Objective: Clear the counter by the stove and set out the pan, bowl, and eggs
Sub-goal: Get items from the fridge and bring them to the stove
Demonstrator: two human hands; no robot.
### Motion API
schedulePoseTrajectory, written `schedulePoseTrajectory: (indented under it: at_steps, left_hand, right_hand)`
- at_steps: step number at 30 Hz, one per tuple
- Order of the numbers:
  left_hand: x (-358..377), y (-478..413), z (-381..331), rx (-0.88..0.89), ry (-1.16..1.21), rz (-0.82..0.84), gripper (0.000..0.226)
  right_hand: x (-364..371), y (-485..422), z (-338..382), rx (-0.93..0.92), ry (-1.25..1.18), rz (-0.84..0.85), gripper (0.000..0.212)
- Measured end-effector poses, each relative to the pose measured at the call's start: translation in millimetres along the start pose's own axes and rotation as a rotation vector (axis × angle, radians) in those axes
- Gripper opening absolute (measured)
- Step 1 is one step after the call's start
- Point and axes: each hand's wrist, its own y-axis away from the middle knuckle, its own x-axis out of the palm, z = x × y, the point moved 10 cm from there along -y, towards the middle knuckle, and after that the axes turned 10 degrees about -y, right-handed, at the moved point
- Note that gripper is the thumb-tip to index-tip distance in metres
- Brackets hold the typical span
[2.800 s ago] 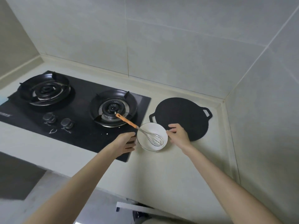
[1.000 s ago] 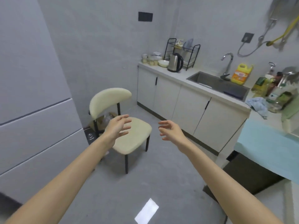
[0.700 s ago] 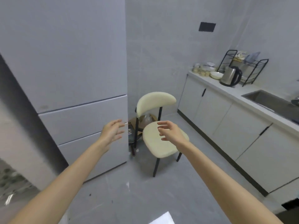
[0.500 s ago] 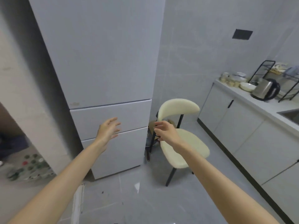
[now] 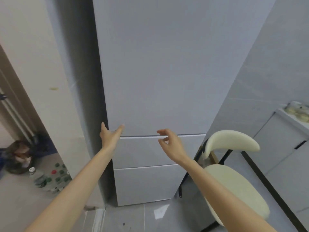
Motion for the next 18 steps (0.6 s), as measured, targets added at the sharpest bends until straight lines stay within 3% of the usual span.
schedulePoseTrajectory:
  at_steps: [3, 7, 12, 18]
  left_hand:
    - [0.7, -39.9, -13.7, 0.078, 0.03, 0.028, 0.097]
    - [-0.3, -69.8, -22.5, 0.16, 0.05, 0.026, 0.069]
    - [-6.7, -83.3, -22.3, 0.207, -0.011, -0.009, 0.048]
    - [-14.3, -88.5, -26.3, 0.261, -0.15, -0.011, 0.028]
  right_hand:
    - [22.5, -35.4, 3.4, -0.045, 0.035, 0.03, 0.035]
    - [39.6, -66.2, 4.3, -0.092, 0.103, 0.061, 0.047]
    - [58.6, -79.7, -5.1, -0.015, 0.179, 0.217, 0.068]
    - [62.9, -71.4, -1.7, 0.008, 0.147, 0.236, 0.07]
